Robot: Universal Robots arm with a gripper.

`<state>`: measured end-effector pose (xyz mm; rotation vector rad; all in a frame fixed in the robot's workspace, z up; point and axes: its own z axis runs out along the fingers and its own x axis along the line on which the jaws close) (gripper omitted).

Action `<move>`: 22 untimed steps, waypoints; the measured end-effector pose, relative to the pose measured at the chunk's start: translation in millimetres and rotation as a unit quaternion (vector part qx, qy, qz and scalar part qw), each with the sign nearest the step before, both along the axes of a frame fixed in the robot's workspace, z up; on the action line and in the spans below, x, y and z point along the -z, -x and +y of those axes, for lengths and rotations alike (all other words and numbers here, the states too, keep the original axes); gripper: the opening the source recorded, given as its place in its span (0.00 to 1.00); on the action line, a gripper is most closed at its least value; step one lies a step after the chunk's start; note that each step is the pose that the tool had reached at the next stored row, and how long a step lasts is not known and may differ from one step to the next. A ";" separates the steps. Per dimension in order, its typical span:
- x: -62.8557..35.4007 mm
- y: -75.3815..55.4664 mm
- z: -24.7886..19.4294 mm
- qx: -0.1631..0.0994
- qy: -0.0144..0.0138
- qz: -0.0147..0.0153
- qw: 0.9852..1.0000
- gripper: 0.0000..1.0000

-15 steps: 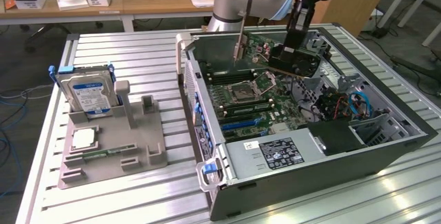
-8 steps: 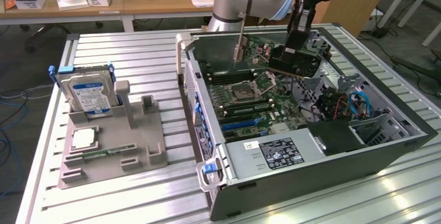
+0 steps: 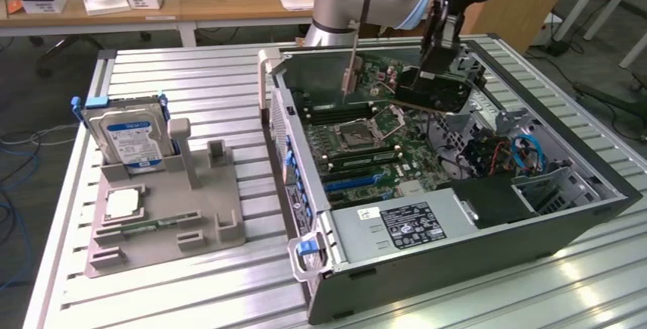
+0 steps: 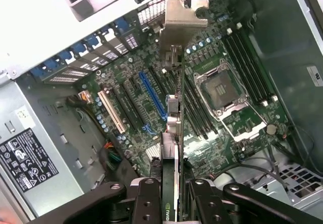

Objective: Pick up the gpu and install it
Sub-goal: 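Insert the gpu into the slot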

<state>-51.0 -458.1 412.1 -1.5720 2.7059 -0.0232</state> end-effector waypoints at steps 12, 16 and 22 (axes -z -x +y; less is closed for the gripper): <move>0.7 0.1 -1.3 -0.064 0.000 0.000 0.998 0.26; 1.0 0.1 -1.7 -0.085 0.000 -0.001 0.996 0.26; 1.3 0.2 -2.5 -0.116 0.000 -0.001 0.993 0.26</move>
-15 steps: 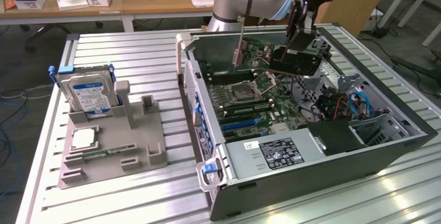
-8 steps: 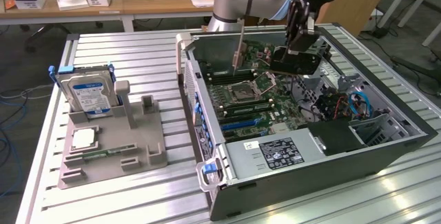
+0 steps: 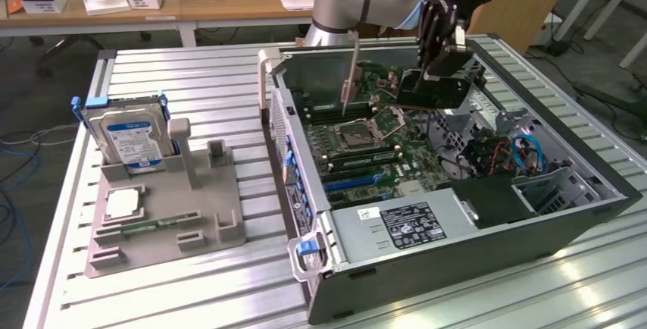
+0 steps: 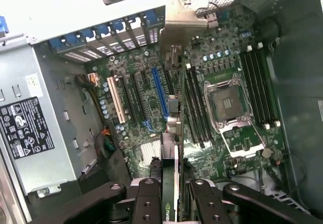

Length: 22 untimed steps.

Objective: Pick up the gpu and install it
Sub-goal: 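Insert the gpu into the slot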

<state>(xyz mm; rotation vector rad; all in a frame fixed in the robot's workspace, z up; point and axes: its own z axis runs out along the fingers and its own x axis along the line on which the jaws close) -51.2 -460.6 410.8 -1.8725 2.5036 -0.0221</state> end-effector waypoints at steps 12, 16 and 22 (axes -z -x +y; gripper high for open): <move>0.9 0.2 -2.3 -0.065 0.000 -0.001 0.998 0.26; 1.4 0.2 -2.6 -0.087 0.000 -0.001 0.996 0.26; 2.2 0.2 -3.1 -0.121 0.000 -0.001 0.993 0.26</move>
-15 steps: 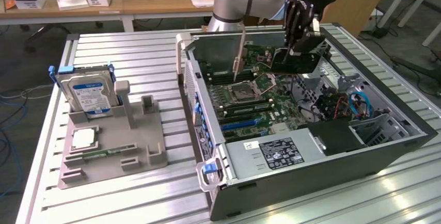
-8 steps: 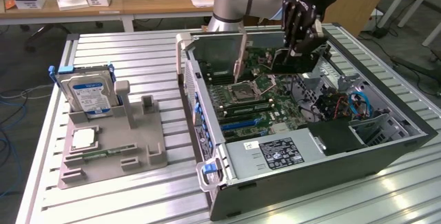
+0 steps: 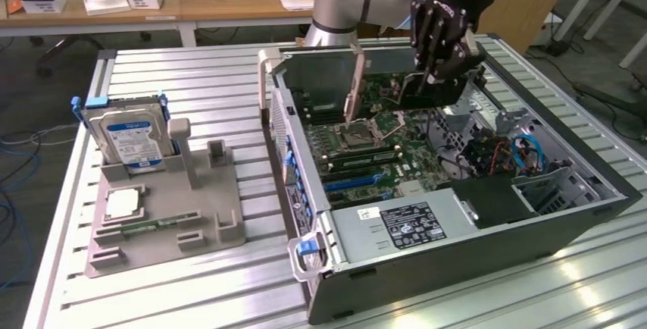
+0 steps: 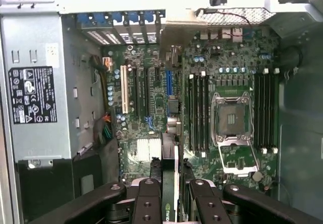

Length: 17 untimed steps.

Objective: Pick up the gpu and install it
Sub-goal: 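Insert the gpu into the slot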

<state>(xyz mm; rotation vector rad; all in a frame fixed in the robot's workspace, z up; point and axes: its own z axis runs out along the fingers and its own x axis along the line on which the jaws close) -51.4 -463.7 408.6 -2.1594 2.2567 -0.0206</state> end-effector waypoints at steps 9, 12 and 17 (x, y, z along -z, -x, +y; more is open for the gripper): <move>1.5 0.0 -0.1 -0.036 0.000 0.000 0.999 0.26; 1.6 0.1 -0.2 -0.036 0.001 0.000 0.999 0.26; 9.3 0.0 1.0 -0.036 0.003 0.000 0.999 0.26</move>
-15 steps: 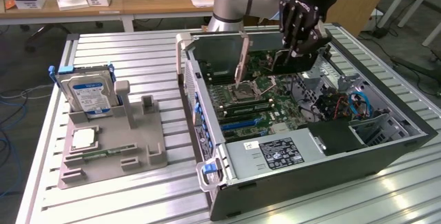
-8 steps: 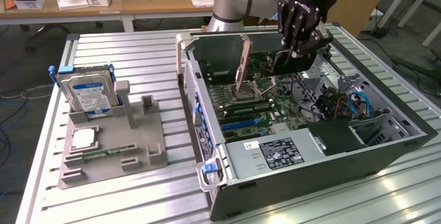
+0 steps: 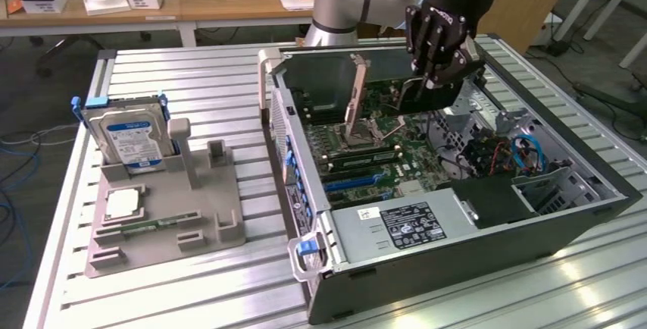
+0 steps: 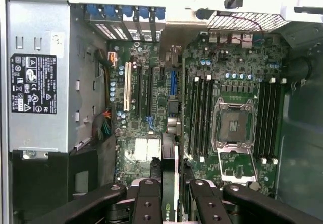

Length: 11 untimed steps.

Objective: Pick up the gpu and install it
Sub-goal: 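Insert the gpu into the slot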

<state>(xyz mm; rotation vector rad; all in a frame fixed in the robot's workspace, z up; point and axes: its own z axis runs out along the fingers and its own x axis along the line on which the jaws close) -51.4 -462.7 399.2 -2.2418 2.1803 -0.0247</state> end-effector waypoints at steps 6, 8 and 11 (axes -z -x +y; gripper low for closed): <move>10.9 0.1 0.7 0.007 0.001 0.000 1.000 0.26; 14.6 0.1 0.8 0.024 0.002 0.000 1.000 0.26; 20.0 0.4 1.0 0.049 0.003 0.000 0.999 0.26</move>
